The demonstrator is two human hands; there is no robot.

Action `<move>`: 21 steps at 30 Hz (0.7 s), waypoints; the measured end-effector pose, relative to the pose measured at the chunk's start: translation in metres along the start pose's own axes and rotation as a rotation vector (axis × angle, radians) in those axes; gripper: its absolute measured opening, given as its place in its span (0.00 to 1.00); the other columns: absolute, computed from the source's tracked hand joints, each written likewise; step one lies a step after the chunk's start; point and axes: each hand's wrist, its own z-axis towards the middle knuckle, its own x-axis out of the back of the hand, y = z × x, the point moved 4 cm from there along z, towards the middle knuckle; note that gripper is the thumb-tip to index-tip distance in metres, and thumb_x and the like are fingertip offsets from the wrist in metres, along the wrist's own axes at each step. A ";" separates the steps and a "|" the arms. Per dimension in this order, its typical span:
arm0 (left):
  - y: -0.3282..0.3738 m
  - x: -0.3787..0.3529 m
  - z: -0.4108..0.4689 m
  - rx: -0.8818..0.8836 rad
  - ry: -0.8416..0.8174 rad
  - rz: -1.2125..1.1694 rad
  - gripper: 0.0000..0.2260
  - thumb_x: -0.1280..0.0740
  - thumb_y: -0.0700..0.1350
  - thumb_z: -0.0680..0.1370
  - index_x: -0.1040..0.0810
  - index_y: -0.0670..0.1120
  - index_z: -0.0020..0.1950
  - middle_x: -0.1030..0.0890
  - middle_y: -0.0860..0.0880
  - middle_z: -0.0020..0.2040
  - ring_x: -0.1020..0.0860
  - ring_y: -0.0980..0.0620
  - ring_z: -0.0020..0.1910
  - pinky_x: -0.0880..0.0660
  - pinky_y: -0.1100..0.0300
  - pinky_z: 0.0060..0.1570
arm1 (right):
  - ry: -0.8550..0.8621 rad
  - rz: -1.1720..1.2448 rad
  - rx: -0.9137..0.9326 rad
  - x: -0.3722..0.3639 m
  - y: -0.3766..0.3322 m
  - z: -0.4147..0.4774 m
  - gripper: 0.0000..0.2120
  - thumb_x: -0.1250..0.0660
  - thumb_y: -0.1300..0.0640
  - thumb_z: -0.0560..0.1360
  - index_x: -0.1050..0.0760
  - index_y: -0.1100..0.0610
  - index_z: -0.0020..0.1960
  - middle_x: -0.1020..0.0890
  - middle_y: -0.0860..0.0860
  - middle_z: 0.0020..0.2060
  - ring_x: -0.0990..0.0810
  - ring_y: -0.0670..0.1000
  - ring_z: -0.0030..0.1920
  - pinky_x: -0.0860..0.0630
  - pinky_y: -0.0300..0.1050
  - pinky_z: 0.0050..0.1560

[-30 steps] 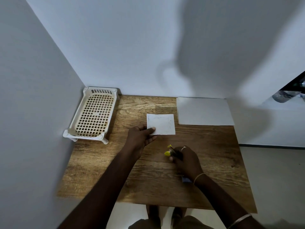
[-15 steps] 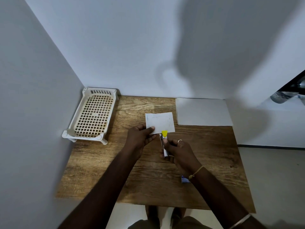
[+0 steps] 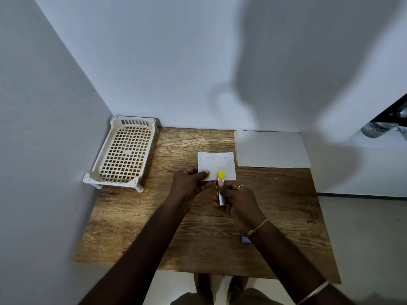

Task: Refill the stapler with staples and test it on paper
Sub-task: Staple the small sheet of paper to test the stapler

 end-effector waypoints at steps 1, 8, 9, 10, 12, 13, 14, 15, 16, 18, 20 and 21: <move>-0.001 0.000 0.000 0.003 -0.001 0.000 0.09 0.27 0.35 0.77 0.18 0.35 0.56 0.14 0.38 0.52 0.14 0.43 0.49 0.16 0.56 0.48 | 0.006 0.007 -0.003 0.001 0.001 0.001 0.13 0.27 0.56 0.75 0.18 0.64 0.54 0.14 0.56 0.40 0.14 0.52 0.40 0.18 0.46 0.39; -0.010 0.001 0.001 0.031 0.007 0.006 0.11 0.27 0.35 0.76 0.18 0.36 0.58 0.13 0.40 0.52 0.14 0.41 0.52 0.17 0.52 0.52 | 0.042 0.022 -0.007 0.005 0.008 0.007 0.15 0.26 0.57 0.75 0.18 0.68 0.54 0.16 0.65 0.44 0.15 0.57 0.42 0.18 0.48 0.41; -0.010 0.001 0.001 0.034 0.003 -0.002 0.11 0.27 0.35 0.76 0.18 0.36 0.59 0.13 0.40 0.52 0.14 0.42 0.52 0.17 0.52 0.53 | 0.046 0.024 -0.008 0.005 0.009 0.007 0.15 0.26 0.57 0.75 0.18 0.68 0.53 0.16 0.65 0.43 0.15 0.56 0.41 0.18 0.48 0.40; -0.011 0.001 0.001 0.039 0.001 -0.013 0.12 0.27 0.35 0.76 0.18 0.36 0.59 0.13 0.40 0.52 0.14 0.41 0.53 0.17 0.51 0.53 | 0.051 0.025 -0.008 0.005 0.010 0.008 0.14 0.26 0.57 0.74 0.18 0.68 0.53 0.16 0.63 0.42 0.15 0.56 0.40 0.18 0.47 0.39; -0.013 0.001 0.000 0.056 -0.009 -0.044 0.13 0.27 0.36 0.76 0.19 0.35 0.60 0.14 0.39 0.53 0.15 0.40 0.54 0.18 0.48 0.56 | 0.061 0.028 -0.008 0.004 0.011 0.008 0.14 0.26 0.57 0.74 0.18 0.68 0.52 0.16 0.61 0.39 0.16 0.54 0.38 0.19 0.46 0.37; -0.013 0.000 -0.001 0.067 -0.024 -0.063 0.14 0.26 0.36 0.76 0.19 0.35 0.60 0.14 0.38 0.54 0.15 0.39 0.54 0.19 0.47 0.58 | 0.064 0.028 -0.004 0.004 0.011 0.008 0.14 0.26 0.57 0.74 0.18 0.68 0.52 0.16 0.60 0.38 0.16 0.53 0.37 0.19 0.46 0.37; -0.014 -0.002 -0.002 0.075 -0.049 -0.080 0.15 0.26 0.37 0.76 0.20 0.36 0.61 0.14 0.39 0.54 0.15 0.39 0.55 0.19 0.46 0.59 | 0.061 0.026 0.003 0.004 0.010 0.008 0.14 0.26 0.57 0.74 0.18 0.68 0.52 0.17 0.60 0.38 0.16 0.53 0.37 0.19 0.45 0.37; -0.014 -0.004 -0.003 0.077 -0.081 -0.088 0.16 0.25 0.38 0.75 0.19 0.37 0.61 0.14 0.39 0.55 0.15 0.39 0.55 0.19 0.47 0.59 | 0.055 0.022 0.011 0.003 0.010 0.008 0.15 0.26 0.57 0.74 0.18 0.68 0.53 0.17 0.61 0.38 0.17 0.54 0.37 0.19 0.45 0.37; -0.014 -0.006 -0.004 0.072 -0.112 -0.084 0.17 0.24 0.39 0.74 0.19 0.37 0.61 0.14 0.39 0.55 0.15 0.40 0.55 0.19 0.47 0.59 | 0.050 0.018 0.018 0.002 0.009 0.008 0.15 0.26 0.57 0.74 0.18 0.68 0.53 0.17 0.61 0.39 0.17 0.54 0.38 0.19 0.46 0.38; -0.014 -0.008 -0.005 0.047 -0.144 -0.058 0.19 0.22 0.40 0.72 0.18 0.37 0.61 0.14 0.40 0.55 0.15 0.40 0.55 0.18 0.49 0.57 | 0.047 0.013 0.026 0.000 0.008 0.008 0.13 0.25 0.56 0.74 0.17 0.66 0.50 0.16 0.61 0.39 0.16 0.55 0.38 0.19 0.46 0.38; -0.014 -0.009 -0.005 0.027 -0.138 -0.040 0.19 0.20 0.41 0.71 0.17 0.37 0.60 0.14 0.40 0.54 0.15 0.41 0.54 0.17 0.51 0.54 | 0.050 0.012 0.034 -0.001 0.006 0.007 0.10 0.25 0.57 0.73 0.15 0.64 0.47 0.15 0.60 0.39 0.15 0.55 0.37 0.18 0.47 0.37; -0.014 -0.009 -0.004 0.021 -0.133 -0.035 0.20 0.20 0.42 0.71 0.17 0.37 0.59 0.14 0.40 0.54 0.15 0.41 0.54 0.17 0.52 0.53 | 0.050 0.013 0.038 -0.001 0.005 0.006 0.08 0.25 0.57 0.73 0.15 0.63 0.46 0.14 0.60 0.39 0.15 0.55 0.37 0.18 0.47 0.37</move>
